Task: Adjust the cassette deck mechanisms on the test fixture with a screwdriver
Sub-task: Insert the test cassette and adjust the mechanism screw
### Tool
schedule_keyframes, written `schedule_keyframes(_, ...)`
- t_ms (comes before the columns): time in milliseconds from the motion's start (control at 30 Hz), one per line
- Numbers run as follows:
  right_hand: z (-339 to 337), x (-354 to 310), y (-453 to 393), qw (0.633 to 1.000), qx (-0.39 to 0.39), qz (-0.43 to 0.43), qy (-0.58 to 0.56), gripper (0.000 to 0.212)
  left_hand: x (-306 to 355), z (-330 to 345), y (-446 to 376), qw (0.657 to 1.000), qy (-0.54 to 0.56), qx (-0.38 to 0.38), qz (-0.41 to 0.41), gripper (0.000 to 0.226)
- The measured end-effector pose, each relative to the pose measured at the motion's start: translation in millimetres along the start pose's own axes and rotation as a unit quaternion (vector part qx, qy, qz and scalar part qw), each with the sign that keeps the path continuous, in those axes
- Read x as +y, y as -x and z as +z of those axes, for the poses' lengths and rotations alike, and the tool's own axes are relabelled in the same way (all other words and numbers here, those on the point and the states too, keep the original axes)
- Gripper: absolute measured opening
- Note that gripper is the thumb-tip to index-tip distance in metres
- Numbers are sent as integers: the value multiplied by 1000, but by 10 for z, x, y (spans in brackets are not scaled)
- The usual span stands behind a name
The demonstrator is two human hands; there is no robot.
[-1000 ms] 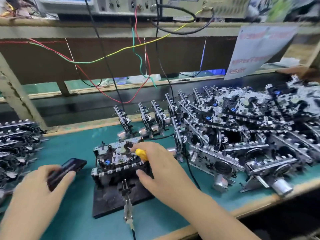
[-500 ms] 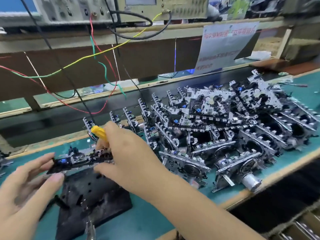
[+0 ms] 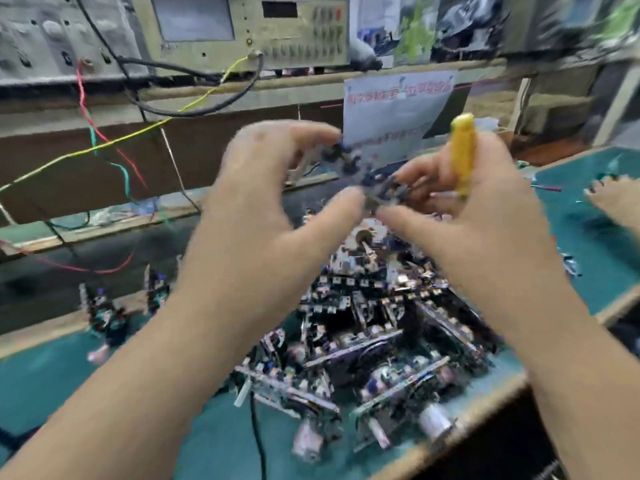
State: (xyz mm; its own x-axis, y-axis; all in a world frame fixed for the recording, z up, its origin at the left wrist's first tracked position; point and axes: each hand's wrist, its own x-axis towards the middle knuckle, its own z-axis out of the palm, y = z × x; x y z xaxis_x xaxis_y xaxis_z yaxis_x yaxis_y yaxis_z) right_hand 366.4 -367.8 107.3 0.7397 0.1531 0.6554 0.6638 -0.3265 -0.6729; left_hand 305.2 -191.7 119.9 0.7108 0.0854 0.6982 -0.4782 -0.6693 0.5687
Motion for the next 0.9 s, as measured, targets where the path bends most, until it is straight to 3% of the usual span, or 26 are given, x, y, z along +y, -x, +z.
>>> schedule_keyframes(67, -215, 197, -187, 995, 65, -25, 69, 47, 99, 322, -360, 999, 16, -48, 7, 40)
schedule_keyframes(133, -377, 466, -387, 984, 110, -33, 139, 44, 99, 596, -706, 987, 81, -125, -53, 39)
schedule_keyframes(267, -563, 1065, -738, 954, 110, 4, 279, 34, -28, 986, -1057, 951, 162, -215, -152, 47)
schedule_keyframes(433, -643, 1608, -882, 935, 53, 83, 340, 33, -235, 1078, -910, 937, 199, -220, -185, 44)
schedule_keyframes(600, -678, 1860, -898, 913, -9, 180, 366, 33, -432, 827, -644, 938, 219, -165, -211, 22)
schedule_keyframes(733, -743, 1870, -840, 906, -22, 227, 356, 33, -499, 562, -360, 936, 232, -139, -225, 19)
schedule_keyframes(833, -752, 1598, -710, 915, 8, 205, 346, 44, -483, 287, -31, 935, 243, -135, -219, 22)
schedule_keyframes(900, -603, 1298, -515, 942, 6, 138, 307, 51, -464, 98, 229, 937, 242, -112, -225, 24)
